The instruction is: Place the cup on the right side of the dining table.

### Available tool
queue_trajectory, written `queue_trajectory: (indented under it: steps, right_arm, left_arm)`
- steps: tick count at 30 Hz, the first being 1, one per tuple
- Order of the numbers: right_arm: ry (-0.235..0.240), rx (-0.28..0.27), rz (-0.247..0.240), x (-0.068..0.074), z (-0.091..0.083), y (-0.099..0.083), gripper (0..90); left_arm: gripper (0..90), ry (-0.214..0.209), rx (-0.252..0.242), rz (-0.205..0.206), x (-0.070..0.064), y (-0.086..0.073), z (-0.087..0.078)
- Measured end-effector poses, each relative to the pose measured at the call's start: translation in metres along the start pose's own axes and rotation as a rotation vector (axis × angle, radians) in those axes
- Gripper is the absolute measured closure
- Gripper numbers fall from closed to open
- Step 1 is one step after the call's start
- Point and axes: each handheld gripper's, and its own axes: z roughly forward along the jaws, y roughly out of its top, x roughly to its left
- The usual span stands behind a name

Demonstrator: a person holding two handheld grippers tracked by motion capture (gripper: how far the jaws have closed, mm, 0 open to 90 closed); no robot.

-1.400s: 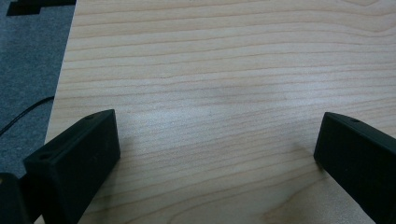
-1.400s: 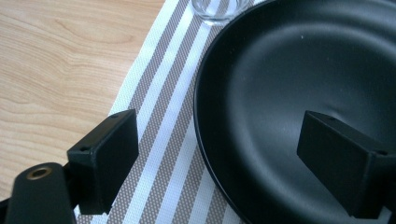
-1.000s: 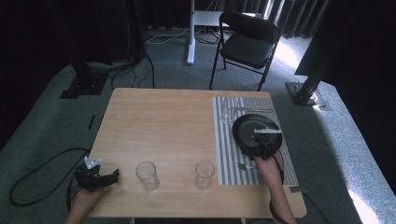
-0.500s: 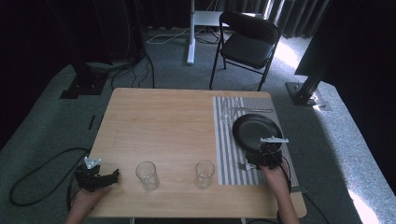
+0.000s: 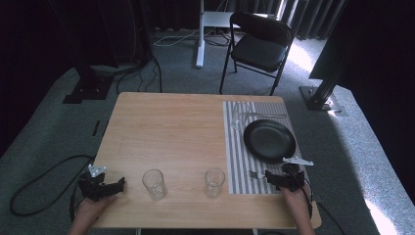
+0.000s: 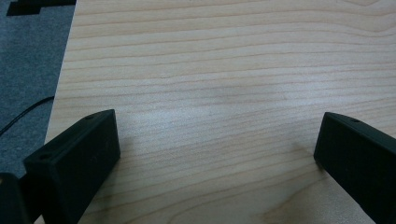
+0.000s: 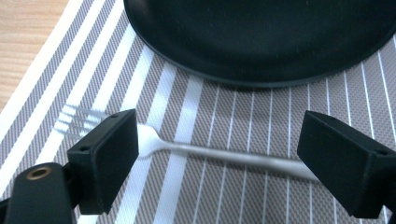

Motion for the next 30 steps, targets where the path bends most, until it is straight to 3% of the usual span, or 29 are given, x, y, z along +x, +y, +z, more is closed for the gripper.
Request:
queue_trajectory:
  steps: [13, 22, 30]
  right_arm:
    - [-0.032, 0.017, 0.020, -0.011, -0.004, -0.023, 12.2]
    - [-0.085, 0.030, 0.029, -0.019, -0.006, -0.043, 12.1]
    - [-0.131, -0.011, 0.044, -0.024, -0.011, -0.054, 11.9]
  left_arm:
    - [0.6, 0.000, 0.000, 0.000, 0.000, 0.000, 0.000]
    - [0.6, 0.000, 0.000, 0.000, 0.000, 0.000, 0.000]
    - [0.6, 0.000, 0.000, 0.000, 0.000, 0.000, 0.000]
